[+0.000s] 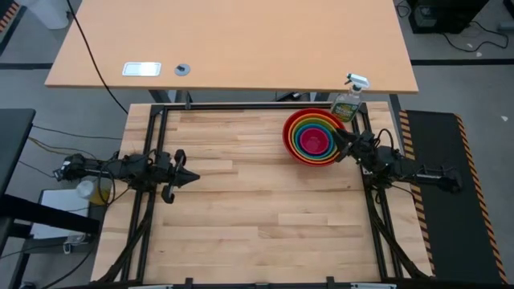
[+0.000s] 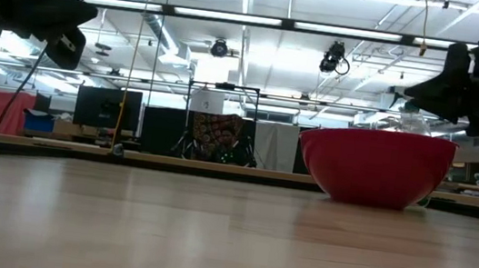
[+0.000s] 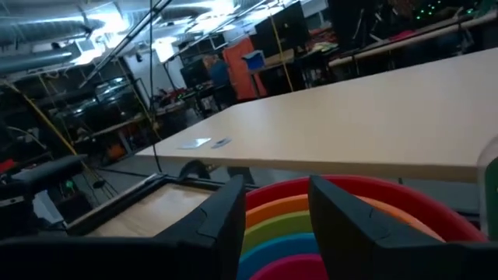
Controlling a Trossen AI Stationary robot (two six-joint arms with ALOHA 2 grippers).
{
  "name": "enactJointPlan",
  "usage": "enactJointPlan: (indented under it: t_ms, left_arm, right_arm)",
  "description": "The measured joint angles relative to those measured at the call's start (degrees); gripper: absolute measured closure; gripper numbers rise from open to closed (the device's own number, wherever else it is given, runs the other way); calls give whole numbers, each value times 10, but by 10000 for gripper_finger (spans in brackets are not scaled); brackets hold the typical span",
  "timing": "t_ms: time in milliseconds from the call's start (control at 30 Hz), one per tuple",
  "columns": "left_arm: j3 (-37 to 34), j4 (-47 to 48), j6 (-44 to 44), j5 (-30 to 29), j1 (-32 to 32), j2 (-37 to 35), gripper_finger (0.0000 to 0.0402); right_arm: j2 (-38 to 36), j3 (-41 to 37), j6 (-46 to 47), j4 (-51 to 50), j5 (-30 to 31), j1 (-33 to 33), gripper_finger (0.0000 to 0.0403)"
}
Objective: Nest bowls inside each other
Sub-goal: Return to Home Position
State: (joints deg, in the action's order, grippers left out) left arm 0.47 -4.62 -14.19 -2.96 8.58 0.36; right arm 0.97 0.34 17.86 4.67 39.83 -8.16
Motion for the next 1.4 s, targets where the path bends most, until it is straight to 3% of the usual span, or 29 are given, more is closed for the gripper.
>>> enactJointPlan:
  t_ms: [1400]
  left_arm:
    - [0, 0, 0, 0, 0, 0, 395]
  right_arm:
    - [0, 0, 0, 0, -11, 0, 255]
